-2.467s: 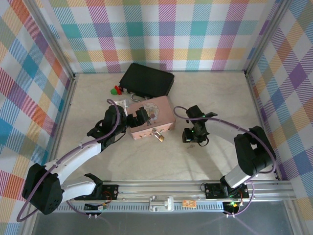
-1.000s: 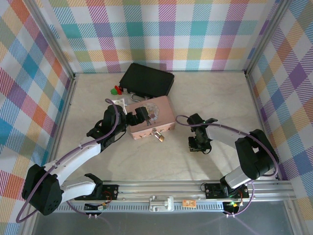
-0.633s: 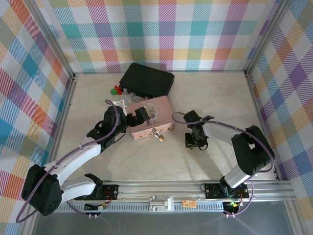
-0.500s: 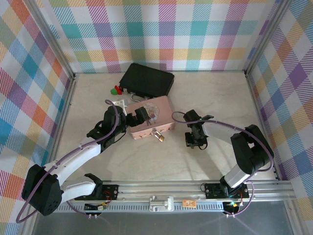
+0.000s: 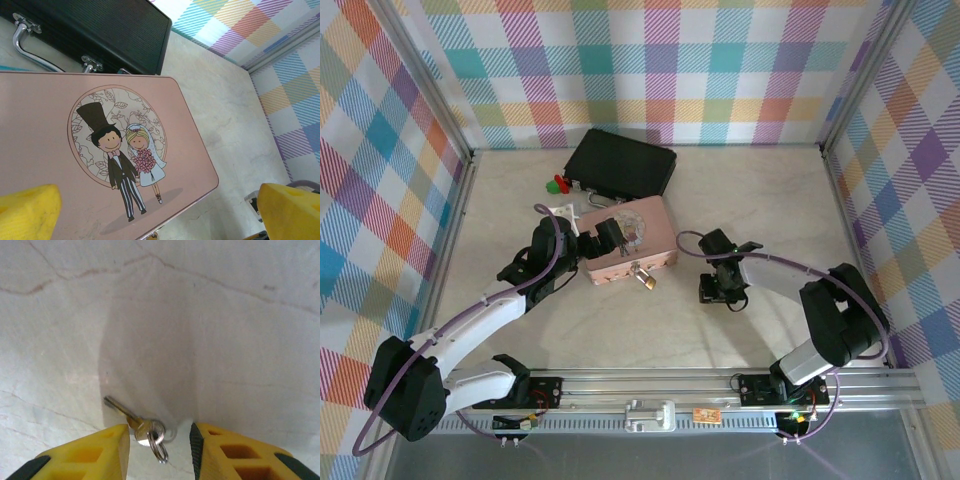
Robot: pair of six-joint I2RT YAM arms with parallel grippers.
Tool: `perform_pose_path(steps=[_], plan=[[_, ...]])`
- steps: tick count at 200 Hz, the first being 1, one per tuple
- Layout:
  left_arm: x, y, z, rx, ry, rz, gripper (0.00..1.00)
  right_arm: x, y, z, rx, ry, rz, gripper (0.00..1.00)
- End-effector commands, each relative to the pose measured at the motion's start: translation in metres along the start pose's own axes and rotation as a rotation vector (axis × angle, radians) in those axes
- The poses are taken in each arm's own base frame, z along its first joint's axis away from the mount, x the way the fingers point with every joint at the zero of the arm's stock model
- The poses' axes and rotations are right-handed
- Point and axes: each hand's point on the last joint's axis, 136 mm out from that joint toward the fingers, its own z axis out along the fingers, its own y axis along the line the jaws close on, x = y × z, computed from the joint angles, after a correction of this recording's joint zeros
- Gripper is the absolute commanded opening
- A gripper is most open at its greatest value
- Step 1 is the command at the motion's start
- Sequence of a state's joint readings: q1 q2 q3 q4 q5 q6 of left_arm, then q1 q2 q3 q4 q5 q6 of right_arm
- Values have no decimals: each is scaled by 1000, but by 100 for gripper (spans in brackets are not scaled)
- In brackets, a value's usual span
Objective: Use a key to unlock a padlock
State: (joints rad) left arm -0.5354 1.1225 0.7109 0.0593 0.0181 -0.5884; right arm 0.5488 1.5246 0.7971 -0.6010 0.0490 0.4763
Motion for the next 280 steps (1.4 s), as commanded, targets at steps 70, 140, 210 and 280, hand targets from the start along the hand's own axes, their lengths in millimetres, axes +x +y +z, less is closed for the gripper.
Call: perform_pose_path(steps=[70,140,210,280], plan=[[-1,-4,-11,27,-22,-16,100,8,6,9,-13,43,11,16],[6,-19,0,145,-46,-273,100,-43,42,-53,-132,-163,-159,0],[5,-78,17,326,-48,-375,98,-80,96,-145,-392,-347,-147,0],[16,-129,34,460,-12,-242,70,-94,145,-182,-683,-371,-96,0]])
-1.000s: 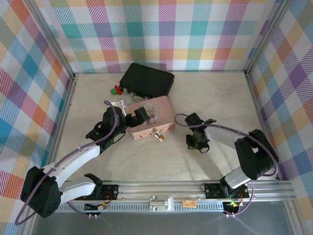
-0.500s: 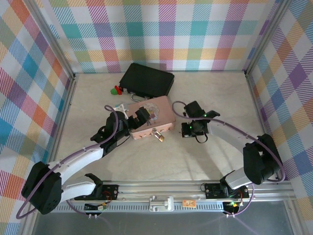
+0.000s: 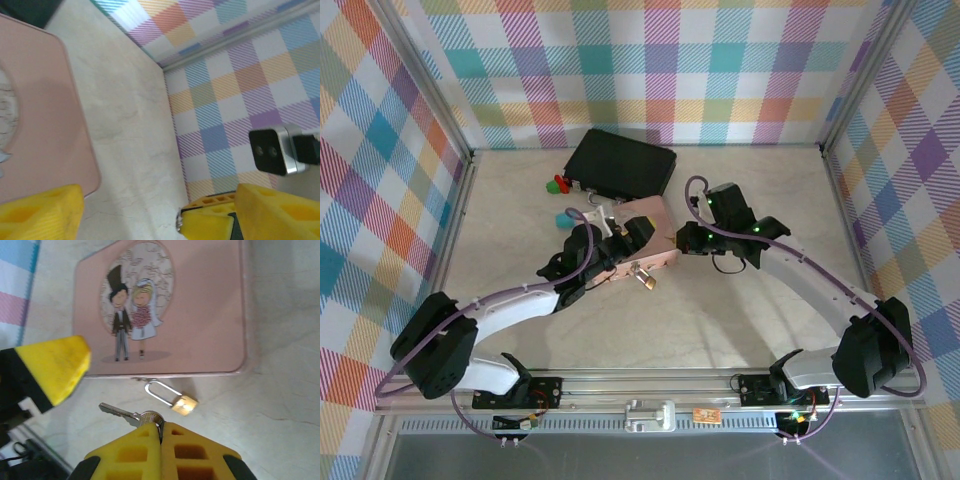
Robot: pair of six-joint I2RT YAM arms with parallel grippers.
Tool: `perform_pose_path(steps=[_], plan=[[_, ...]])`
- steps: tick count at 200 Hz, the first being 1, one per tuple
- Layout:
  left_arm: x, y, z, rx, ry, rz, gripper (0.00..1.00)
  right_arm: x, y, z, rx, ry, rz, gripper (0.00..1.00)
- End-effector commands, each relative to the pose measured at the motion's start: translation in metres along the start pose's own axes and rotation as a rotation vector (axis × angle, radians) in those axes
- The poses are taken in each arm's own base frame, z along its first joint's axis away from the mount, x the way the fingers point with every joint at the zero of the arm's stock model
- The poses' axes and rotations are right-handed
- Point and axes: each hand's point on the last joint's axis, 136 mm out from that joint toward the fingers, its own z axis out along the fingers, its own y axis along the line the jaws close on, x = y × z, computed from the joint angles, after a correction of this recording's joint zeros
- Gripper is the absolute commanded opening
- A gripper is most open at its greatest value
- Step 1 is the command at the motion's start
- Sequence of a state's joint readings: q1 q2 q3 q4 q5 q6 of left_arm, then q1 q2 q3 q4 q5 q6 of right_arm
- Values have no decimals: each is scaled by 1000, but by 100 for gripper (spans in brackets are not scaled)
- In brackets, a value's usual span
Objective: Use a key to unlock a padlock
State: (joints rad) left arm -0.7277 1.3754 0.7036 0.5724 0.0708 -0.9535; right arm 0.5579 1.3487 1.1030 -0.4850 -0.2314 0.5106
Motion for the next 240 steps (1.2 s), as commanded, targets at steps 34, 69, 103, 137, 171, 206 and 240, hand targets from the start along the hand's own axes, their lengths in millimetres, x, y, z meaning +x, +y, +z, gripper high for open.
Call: perform_pose_path(steps=[34,69,103,137,171,206,240], plan=[[0,-35,12,114,-8,53,52,-13,41,-1,-198,-16,40,0],[2,-36,14,119,-2,56,23,-13,41,-2,-202,-26,47,0],[0,-34,13,104,-11,74,0,-15,44,-4,-218,-30,25,2],[-13,-46,1,93,-29,259,0,-28,48,-28,-251,-101,-111,25],[-19,-70,-10,210,35,391,0,-32,61,-49,-401,-124,-244,30],[-17,-89,-18,335,99,404,0,-24,73,-54,-534,-132,-326,35],[-11,-100,-23,413,129,396,0,-20,84,-58,-634,-130,-360,35]])
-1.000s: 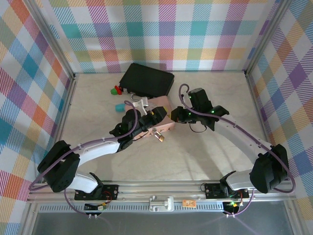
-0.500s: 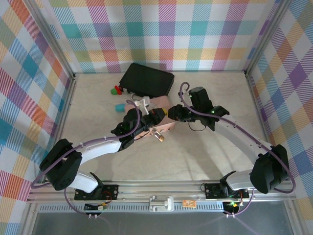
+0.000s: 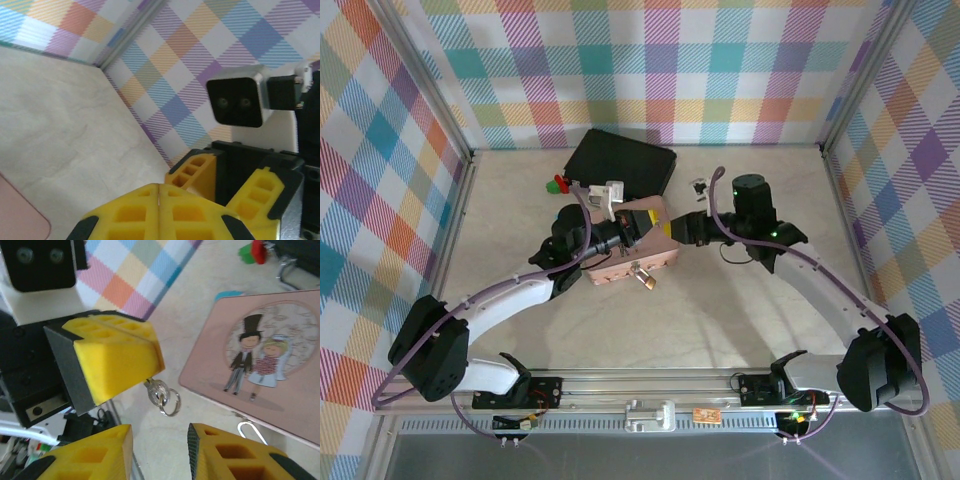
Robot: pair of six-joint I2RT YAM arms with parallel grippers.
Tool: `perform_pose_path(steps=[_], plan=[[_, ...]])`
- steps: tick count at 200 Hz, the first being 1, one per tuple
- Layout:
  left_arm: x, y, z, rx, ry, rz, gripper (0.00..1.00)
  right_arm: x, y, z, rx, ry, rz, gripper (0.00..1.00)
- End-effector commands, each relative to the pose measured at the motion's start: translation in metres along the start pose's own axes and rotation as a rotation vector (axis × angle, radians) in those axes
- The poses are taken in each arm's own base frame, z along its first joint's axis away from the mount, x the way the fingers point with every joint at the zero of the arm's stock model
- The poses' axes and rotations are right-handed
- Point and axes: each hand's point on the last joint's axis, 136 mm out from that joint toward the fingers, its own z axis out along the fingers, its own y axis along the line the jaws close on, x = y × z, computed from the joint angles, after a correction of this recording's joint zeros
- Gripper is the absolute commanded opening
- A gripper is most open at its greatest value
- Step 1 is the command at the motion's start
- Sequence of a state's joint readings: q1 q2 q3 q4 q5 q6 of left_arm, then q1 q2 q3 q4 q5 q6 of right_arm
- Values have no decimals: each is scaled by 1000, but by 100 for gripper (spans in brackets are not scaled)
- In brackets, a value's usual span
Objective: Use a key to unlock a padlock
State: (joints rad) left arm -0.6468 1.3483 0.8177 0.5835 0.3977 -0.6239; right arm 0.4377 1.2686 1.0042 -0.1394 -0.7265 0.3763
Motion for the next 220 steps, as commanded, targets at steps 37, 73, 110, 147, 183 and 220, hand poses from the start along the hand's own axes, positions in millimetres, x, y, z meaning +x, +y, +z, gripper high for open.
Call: perform_pose_path(steps=[37,73,110,147,183,220], plan=[[-4,-42,-5,207,16,41,0,-9,18,-2,-105,-29,-116,32],[-1,-45,-6,227,32,22,0,-12,15,-3,-99,-29,-120,18],[-2,-45,-4,235,29,-9,0,-11,15,-3,-106,-29,-133,0],[-17,-18,-12,8,-31,-85,48,-6,-5,-5,72,-16,-212,0],[-24,19,-22,-227,-97,-281,60,-7,-21,1,219,-20,-377,0],[-18,29,-11,-232,-129,-462,58,-17,-27,11,347,-50,-591,0]])
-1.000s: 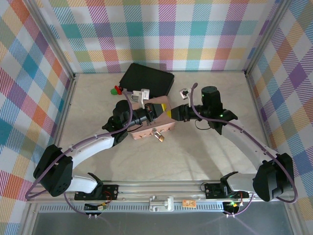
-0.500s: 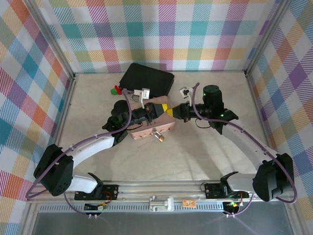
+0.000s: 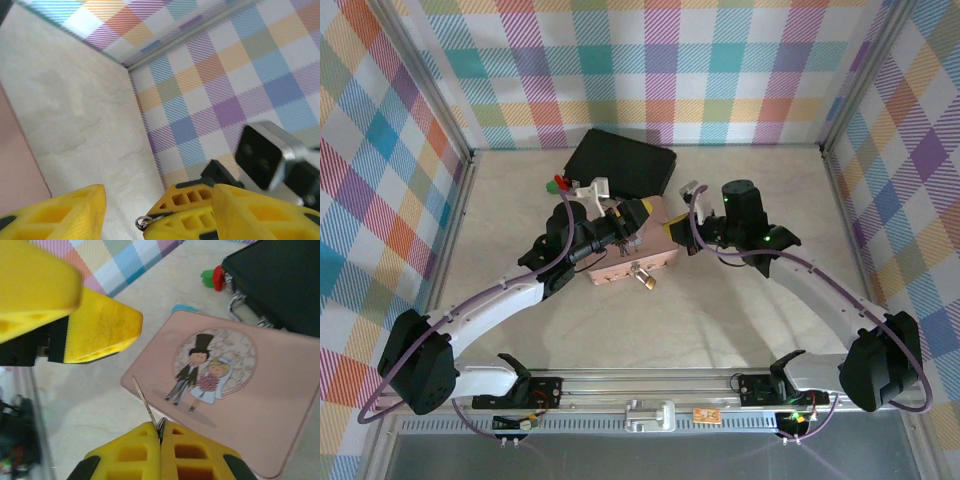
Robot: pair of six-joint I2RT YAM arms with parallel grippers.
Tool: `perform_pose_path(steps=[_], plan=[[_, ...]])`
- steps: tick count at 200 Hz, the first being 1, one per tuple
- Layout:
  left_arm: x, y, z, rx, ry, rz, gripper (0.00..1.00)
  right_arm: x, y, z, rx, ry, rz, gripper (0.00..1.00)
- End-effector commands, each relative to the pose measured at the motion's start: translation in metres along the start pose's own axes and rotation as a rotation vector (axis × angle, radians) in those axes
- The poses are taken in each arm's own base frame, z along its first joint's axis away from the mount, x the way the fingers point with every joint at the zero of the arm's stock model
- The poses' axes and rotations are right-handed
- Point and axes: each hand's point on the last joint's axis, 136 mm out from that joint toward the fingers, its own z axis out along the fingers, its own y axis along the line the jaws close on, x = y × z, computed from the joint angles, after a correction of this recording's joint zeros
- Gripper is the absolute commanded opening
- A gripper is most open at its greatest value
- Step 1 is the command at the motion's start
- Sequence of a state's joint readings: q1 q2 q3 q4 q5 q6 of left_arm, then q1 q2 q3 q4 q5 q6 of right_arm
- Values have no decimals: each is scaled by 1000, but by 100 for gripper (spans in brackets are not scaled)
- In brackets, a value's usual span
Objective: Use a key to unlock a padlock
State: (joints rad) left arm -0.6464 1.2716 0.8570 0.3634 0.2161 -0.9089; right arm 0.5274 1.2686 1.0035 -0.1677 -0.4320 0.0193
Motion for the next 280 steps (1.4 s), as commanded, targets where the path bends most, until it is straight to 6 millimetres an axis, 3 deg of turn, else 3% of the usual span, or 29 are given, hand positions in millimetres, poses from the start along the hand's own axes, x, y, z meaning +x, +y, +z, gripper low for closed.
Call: perform_pose_path(steps=[1,49,87,155,232,257,280], plan=[[-4,5,8,-37,-42,-150,58,-16,-10,0,137,-49,-219,0],[-4,0,18,-24,-52,-203,53,-19,-6,14,202,-76,-348,0],[-2,2,20,-18,-52,-225,42,-19,-6,19,244,-92,-393,0],[-3,4,19,-27,-61,-231,31,-24,-8,25,282,-108,-429,0],[-6,15,23,-63,-85,-213,0,-22,9,19,209,-122,-420,0],[-16,15,18,-70,-121,-117,0,-29,17,7,183,-153,-358,29],[-26,7,12,-45,-159,64,0,-40,9,-11,173,-179,-186,43]])
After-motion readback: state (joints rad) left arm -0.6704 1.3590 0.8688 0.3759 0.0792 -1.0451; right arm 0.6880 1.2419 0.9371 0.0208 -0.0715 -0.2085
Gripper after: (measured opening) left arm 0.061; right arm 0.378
